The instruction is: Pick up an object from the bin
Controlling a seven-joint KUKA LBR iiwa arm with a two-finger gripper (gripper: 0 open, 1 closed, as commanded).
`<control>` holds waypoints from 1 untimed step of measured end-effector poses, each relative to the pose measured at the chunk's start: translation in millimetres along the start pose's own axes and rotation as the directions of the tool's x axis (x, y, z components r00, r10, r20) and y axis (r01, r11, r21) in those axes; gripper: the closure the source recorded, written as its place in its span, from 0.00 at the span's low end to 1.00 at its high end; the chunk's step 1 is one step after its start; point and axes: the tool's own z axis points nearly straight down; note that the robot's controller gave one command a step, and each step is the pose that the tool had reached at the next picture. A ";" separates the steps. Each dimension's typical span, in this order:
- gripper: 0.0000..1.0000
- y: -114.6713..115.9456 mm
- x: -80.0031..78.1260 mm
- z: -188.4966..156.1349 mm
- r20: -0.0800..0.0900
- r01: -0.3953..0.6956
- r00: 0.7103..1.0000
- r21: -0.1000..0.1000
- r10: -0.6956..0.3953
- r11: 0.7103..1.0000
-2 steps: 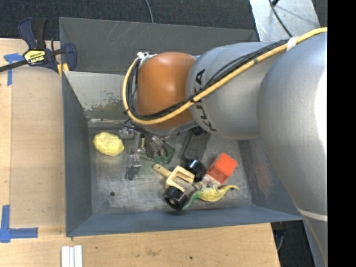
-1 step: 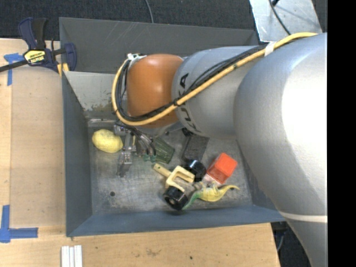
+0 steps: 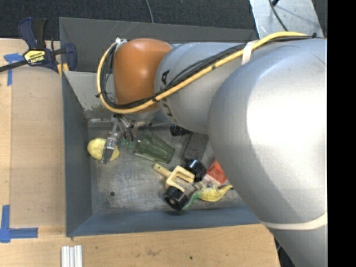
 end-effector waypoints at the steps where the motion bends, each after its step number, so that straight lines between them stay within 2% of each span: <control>1: 0.00 4.8 -8.2 35.0 -0.001 0.165 0.986 0.001 -0.165 0.986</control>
Offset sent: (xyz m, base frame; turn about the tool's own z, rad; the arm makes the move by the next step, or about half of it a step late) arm 0.0078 0.0083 -0.0407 0.1408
